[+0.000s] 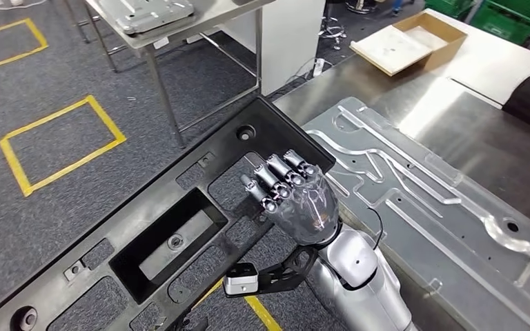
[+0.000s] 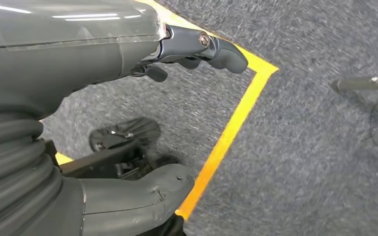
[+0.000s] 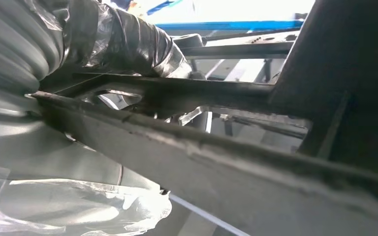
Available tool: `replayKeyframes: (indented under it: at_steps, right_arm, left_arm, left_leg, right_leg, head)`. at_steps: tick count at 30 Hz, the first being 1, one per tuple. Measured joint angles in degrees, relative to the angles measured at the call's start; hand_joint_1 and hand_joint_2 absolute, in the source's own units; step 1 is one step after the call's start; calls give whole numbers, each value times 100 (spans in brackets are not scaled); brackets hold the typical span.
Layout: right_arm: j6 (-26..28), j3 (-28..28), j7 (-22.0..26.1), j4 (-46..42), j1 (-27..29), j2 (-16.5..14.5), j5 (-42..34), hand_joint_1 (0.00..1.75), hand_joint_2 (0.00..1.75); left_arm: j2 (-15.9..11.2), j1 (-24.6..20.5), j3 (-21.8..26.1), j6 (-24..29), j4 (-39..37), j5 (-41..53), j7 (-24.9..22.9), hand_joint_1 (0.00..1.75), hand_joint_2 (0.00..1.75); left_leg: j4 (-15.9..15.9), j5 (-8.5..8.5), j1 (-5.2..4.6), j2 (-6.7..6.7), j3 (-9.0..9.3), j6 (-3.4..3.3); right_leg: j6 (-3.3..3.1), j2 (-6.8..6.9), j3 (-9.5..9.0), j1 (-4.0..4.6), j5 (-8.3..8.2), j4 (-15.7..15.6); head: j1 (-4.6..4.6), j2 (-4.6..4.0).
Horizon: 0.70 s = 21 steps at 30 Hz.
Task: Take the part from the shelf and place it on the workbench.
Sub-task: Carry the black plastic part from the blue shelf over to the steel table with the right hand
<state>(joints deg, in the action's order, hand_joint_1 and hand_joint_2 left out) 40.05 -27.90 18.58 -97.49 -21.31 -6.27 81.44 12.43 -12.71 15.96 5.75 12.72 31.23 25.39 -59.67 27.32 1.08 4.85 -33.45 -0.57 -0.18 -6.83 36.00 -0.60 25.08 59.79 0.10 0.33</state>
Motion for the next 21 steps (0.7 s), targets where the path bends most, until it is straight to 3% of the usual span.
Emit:
replayKeyframes:
  at_steps: [2, 3, 4, 6, 8, 9, 10, 12, 14, 15, 17, 19, 21]
  right_arm:
    - [1, -1, 0, -4, 1, 1, -1, 175, 175]
    - [2, -1, 0, -8, 1, 3, -3, 175, 175]
    - [2, -1, 0, -13, -4, 5, -5, 175, 175]
    - [2, -1, 0, -21, -16, 8, -10, 175, 175]
    - [2, -2, 0, -18, -15, 11, -11, 175, 175]
    - [2, -2, 0, -15, -10, 15, -11, 175, 175]
    - [2, -2, 0, -13, -7, 21, -11, 175, 175]
    - [2, -2, 0, -10, -10, 29, -11, 175, 175]
    - [2, -5, 0, -11, -29, 28, -10, 175, 175]
    - [2, -7, -1, -11, -38, 27, -9, 175, 175]
    - [2, -8, -1, -13, -46, 25, -9, 175, 175]
    - [2, -8, -1, -13, -47, 25, -4, 175, 175]
    - [1, -8, -2, -12, -52, 20, 3, 175, 175]
  left_arm:
    - [9, -2, 1, -1, 0, 1, 1, 0, 175]
    - [15, -13, 2, 1, 0, 1, 3, 0, 175]
    - [24, -26, 3, 2, 0, 1, 7, 0, 175]
    - [30, -32, 4, -1, 0, 1, 15, 0, 175]
    - [28, -6, 4, -7, 0, -3, 18, 0, 175]
    - [27, 5, 4, -7, 0, -5, 18, 0, 175]
    - [27, 8, 4, -7, 0, -7, 19, 0, 175]
    - [30, -2, 4, -10, 0, -7, 30, 0, 175]
    - [35, -9, 4, -15, 0, -9, 58, 0, 175]
    - [38, -9, 4, -15, 0, -10, 73, 0, 175]
    - [42, -10, 4, -15, 0, -11, 96, 0, 175]
    - [43, -22, 4, -15, 0, -10, 109, 0, 175]
    - [41, -21, 4, -16, 0, -9, 118, 0, 175]
  left_leg:
    - [38, -31, -2, -99, 12, -37]
    - [70, -54, 9, -164, 24, -73]
    - [106, -78, 23, -237, 35, -110]
    - [148, -103, 21, -393, 44, -159]
    - [147, -97, 6, -565, 35, -173]
    - [145, -90, 3, -652, 33, -174]
    - [143, -83, 1, -732, 36, -171]
    - [142, -60, -4, -862, 65, -152]
    - [134, -28, -35, -970, 93, -110]
    - [132, -16, -49, -1023, 104, -83]
    - [146, -1, -66, -1143, 134, -25]
    - [46, 110, -54, -1044, 123, 35]
    - [-476, 427, -33, -739, -99, 74]
  right_leg:
    - [82, -104, 32, -17, -35, -29]
    - [115, -44, 47, -5, -16, -10]
    - [140, 95, 100, 10, 64, 99]
    - [178, 469, 354, 25, 391, 652]
    - [208, 627, 692, 5, 696, 1362]
    - [216, 651, 760, -5, 714, 1517]
    - [218, 673, 712, -12, 623, 1452]
    - [184, 830, 297, -2, 262, 722]
    - [118, 1039, -63, 60, 62, 51]
    - [86, 1085, -122, 88, 50, -83]
    - [30, 975, -107, 95, 46, -112]
    - [-31, 848, -125, 55, 12, -164]
    - [-82, 728, -145, 19, -17, -199]
  head:
    - [-2, 0]
    - [3, 0]
    - [14, 0]
    - [36, 0]
    - [40, 0]
    - [40, 0]
    - [41, 0]
    - [42, 0]
    - [40, 0]
    - [40, 0]
    - [38, 0]
    - [38, 0]
    - [34, 0]
